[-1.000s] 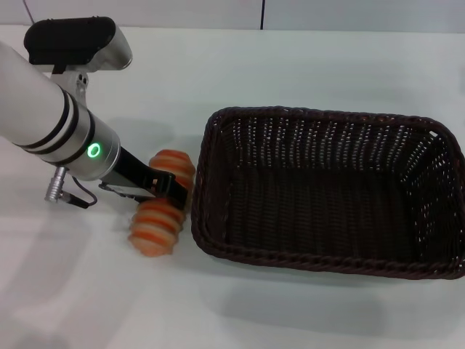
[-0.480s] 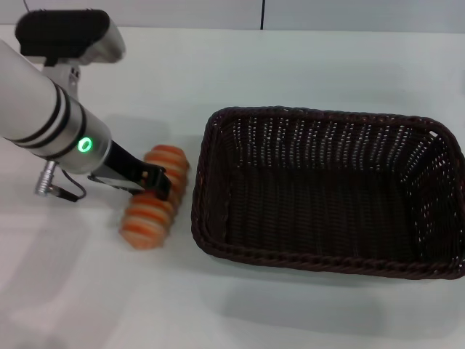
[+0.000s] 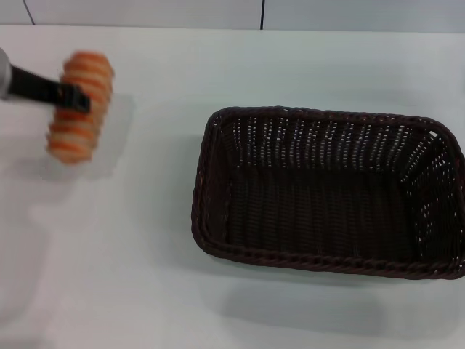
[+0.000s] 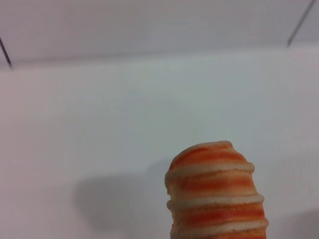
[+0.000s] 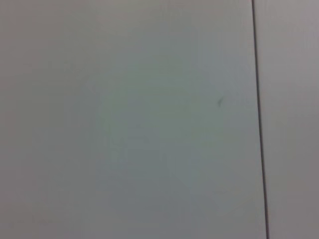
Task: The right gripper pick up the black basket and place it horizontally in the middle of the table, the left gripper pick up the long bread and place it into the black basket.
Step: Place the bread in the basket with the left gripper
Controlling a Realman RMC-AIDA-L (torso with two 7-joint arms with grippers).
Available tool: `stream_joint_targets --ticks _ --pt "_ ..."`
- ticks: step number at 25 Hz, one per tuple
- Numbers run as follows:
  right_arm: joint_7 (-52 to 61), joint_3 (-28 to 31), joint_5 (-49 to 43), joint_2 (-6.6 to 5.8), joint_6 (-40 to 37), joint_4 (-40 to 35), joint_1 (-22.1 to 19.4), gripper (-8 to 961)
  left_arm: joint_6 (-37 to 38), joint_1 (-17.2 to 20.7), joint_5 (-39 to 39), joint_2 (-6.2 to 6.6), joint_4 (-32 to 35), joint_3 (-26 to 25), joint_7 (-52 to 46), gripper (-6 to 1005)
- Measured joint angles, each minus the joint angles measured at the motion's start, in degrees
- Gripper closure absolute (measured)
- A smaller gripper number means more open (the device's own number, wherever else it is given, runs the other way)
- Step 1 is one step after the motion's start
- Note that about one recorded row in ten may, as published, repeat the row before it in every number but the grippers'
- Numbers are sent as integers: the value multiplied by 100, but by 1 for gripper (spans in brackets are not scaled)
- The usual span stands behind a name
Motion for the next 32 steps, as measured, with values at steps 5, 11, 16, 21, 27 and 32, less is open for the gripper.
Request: stream_joint_targets --ticks 5,11,16,21,27,32 --pt "-19 35 -11 24 4 11 5 591 -103 41 -841 4 -645 -281 497 679" --pt "-25 370 -12 27 -1 16 -19 590 -677 -23 -2572 -6 -1140 -168 948 709" --pt "-28 481 -20 25 -13 16 -20 591 -587 -158 -3317 -23 -788 388 1030 736" --pt "-30 484 -24 -18 -43 16 15 591 -55 -222 -3371 -37 -201 1125 1008 713" --pt "-32 485 -29 -51 -58 15 33 591 371 -211 -3538 -44 202 1601 987 536" --pt "-33 485 -31 -65 -61 -14 37 591 548 -7 -3560 -27 -7 1601 1014 255"
